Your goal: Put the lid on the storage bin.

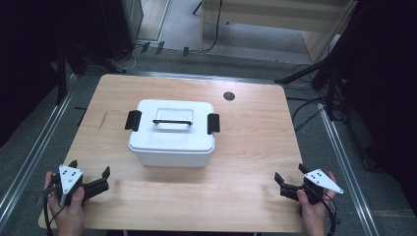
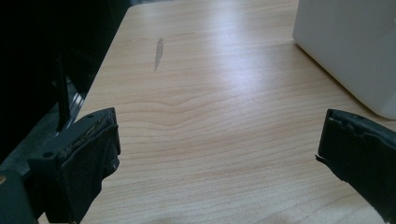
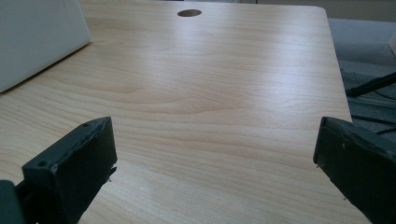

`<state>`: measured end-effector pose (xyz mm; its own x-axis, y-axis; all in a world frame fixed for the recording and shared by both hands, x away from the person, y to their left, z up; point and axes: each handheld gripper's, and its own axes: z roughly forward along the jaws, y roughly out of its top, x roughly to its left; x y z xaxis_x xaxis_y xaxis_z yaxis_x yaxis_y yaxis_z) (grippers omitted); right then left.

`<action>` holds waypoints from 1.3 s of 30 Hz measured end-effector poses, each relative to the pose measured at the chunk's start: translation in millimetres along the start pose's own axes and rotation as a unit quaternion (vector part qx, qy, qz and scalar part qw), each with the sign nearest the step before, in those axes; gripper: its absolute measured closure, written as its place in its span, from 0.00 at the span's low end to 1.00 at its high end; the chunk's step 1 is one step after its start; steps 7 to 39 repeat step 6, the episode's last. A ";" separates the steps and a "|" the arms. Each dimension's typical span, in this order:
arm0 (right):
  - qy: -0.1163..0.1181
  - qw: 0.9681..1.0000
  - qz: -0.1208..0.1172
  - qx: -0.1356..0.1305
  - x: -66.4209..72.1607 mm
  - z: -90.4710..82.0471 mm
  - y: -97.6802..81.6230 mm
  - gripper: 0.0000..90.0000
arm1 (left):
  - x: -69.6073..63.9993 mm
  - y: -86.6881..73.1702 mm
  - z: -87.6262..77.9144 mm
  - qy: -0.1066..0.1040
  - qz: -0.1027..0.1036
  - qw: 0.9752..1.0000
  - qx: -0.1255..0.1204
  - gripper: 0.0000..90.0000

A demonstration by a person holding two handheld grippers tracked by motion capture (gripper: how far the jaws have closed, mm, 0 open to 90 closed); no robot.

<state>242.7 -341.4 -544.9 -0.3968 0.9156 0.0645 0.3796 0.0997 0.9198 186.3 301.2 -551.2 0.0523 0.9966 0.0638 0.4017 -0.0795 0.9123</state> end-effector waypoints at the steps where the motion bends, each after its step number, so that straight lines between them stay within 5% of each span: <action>1: 0.002 1.000 0.000 0.001 0.2 0.3 0.0 0.00 | 0.0 0.0 0.1 0.000 0.000 1.000 0.000 0.00; 39: -0.001 1.000 -0.004 0.000 0.9 0.7 0.1 0.00 | -0.2 0.1 0.2 0.001 -0.001 1.000 0.001 0.00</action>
